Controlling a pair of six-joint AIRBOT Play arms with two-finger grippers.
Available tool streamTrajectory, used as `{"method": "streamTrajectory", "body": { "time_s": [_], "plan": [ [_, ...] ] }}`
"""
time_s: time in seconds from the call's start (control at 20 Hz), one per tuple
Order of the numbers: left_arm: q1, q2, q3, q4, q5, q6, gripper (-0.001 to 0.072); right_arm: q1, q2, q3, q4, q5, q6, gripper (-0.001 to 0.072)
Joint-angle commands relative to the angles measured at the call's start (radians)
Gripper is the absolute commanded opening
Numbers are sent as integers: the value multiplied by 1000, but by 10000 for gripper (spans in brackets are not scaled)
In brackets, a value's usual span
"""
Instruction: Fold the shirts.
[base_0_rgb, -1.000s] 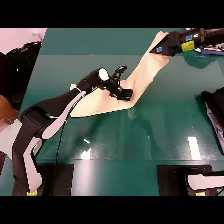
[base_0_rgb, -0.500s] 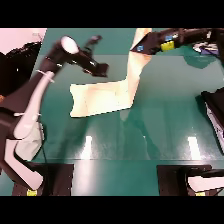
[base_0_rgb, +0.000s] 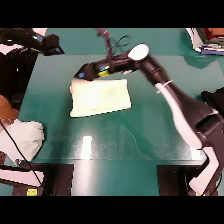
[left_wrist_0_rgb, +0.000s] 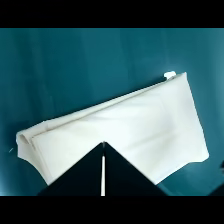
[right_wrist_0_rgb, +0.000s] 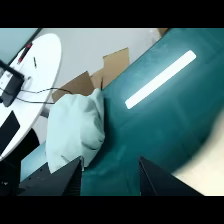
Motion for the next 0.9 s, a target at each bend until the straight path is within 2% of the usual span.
{"method": "streamTrajectory", "body": {
  "time_s": [0.0, 0.15, 0.2, 0.25, 0.3, 0.45, 0.5, 0.55, 0.6, 0.85],
  "plan": [
    [39, 32, 1, 3, -43, 29, 24, 18, -51, 18, 12, 25, -26, 406],
    [32, 32, 1, 2, -66, 40, 24, -109, 37, -134, -31, 137, 13, 405],
    [32, 32, 1, 2, -74, 47, 24, -161, 71, -192, -100, 159, 59, 401],
    [32, 32, 1, 2, -79, 47, 24, -209, 105, -251, -172, 171, 100, 340],
    [32, 32, 1, 2, -80, 47, 24, -259, 140, -313, -244, 177, 133, 327],
    [32, 31, 1, 2, -80, 47, 24, -406, 224, -473, -418, 178, 247, 328],
    [32, 31, 0, 2, -78, 47, 24, -448, 236, -514, -414, 179, 250, 438],
    [32, 31, -1, 2, -76, 47, 24, -485, 238, -548, -391, 175, 250, 656],
    [32, 31, -3, 2, -73, 47, 24, -509, 234, -573, -369, 175, 250, 711],
    [32, 29, -3, 2, -69, 66, 23, -510, 142, -609, -260, 166, 249, 709]
  ]
}}
